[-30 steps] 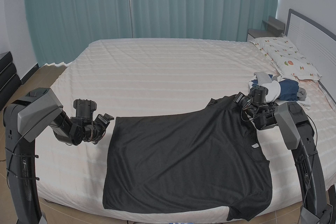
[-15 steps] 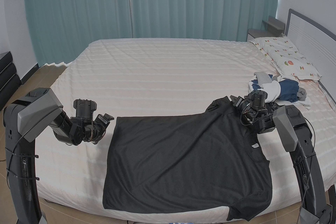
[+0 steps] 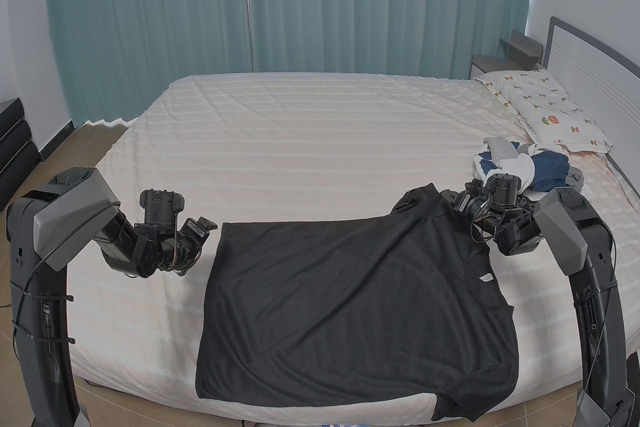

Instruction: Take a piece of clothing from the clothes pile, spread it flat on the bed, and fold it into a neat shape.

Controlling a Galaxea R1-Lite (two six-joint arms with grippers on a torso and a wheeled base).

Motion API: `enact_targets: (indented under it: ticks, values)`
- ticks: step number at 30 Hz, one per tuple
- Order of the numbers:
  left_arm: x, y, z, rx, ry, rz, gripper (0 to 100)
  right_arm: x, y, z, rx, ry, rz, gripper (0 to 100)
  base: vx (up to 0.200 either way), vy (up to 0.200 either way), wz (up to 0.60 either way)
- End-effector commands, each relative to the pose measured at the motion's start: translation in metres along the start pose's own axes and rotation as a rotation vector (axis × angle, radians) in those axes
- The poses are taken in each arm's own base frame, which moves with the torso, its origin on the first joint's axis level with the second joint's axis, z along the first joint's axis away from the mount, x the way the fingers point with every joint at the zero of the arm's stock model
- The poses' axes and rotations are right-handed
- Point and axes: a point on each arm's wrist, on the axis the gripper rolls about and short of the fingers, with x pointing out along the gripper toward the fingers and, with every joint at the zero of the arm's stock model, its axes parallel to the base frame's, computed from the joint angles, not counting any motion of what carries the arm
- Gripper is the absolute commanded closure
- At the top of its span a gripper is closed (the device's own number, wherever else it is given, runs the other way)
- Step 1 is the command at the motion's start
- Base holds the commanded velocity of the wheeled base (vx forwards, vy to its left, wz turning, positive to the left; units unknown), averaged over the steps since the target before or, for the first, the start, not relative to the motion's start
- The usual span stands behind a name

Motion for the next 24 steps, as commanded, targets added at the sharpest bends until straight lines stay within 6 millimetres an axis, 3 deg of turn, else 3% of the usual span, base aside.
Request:
enact_targets:
  ticks: [1, 8, 13, 18, 21, 24]
  values:
    - [-0.001, 0.000, 0.000, -0.001, 0.000, 0.000, 0, -0.027, 0.003, 0.012, -0.050, 0.048, 0.018, 0, 0.000, 0.000, 0.00]
    - [-0.001, 0.000, 0.000, -0.001, 0.001, 0.001, 0, -0.022, -0.006, -0.002, -0.057, 0.074, 0.000, 0, 0.000, 0.000, 0.00]
    - [-0.002, 0.002, -0.001, -0.001, 0.005, 0.006, 0, -0.027, -0.005, 0.003, -0.048, 0.072, -0.009, 0, 0.000, 0.000, 0.00]
    - [-0.010, 0.002, -0.005, 0.002, 0.013, 0.009, 0, -0.068, 0.003, 0.016, -0.033, 0.090, -0.015, 0, 0.000, 0.000, 0.00]
    - [-0.023, -0.003, -0.003, 0.001, 0.001, -0.018, 0, -0.090, 0.004, 0.012, -0.023, 0.098, -0.021, 0, 0.000, 0.000, 0.00]
    - [-0.042, -0.010, -0.008, 0.012, 0.003, -0.055, 0, -0.129, 0.006, 0.004, -0.021, 0.092, -0.013, 0, -0.133, 0.000, 0.00]
